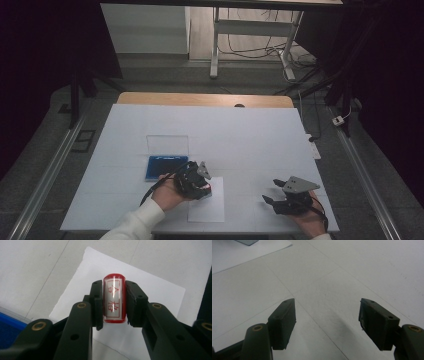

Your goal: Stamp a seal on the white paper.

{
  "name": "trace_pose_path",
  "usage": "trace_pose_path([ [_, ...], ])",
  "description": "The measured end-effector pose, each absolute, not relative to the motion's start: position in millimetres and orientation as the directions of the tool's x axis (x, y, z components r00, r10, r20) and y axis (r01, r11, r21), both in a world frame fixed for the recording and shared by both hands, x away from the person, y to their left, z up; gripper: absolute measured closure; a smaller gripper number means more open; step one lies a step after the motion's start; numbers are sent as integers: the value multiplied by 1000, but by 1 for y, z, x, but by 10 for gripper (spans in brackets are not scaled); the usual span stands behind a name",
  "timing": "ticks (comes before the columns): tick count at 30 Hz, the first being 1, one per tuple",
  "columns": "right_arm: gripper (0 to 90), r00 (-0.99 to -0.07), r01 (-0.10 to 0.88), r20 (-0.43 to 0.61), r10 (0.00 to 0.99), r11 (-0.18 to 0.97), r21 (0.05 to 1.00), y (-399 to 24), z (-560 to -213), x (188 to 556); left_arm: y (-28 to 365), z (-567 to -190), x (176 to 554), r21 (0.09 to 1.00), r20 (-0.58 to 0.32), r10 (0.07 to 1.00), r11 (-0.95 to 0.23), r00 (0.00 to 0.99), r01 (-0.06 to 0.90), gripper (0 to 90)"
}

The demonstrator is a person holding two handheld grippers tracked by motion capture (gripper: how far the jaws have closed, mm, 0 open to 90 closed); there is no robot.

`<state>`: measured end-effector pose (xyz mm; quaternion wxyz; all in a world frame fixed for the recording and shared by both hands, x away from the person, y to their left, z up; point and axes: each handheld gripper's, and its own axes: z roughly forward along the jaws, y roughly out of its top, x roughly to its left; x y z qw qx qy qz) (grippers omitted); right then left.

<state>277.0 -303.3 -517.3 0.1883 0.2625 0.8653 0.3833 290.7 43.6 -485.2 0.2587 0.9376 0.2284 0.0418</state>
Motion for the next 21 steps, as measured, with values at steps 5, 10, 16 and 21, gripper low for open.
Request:
trace_pose_path([
  [5, 295, -793, 309, -125, 597, 570, 761, -303, -518, 277, 43, -485, 291, 501, -46, 450, -762, 892, 410, 695],
  [10, 295, -793, 308, -126, 596, 571, 761, -303, -518, 277, 43, -486, 292, 498, -50, 449, -763, 892, 412, 697],
  [16, 294, -793, 308, -127, 596, 573, 760, -303, -518, 277, 41, -485, 292, 485, -49, 452, -769, 891, 416, 699],
  [21, 295, -793, 308, -127, 595, 573, 760, -303, -518, 277, 38, -483, 293, 464, -39, 449, -783, 892, 415, 701],
])
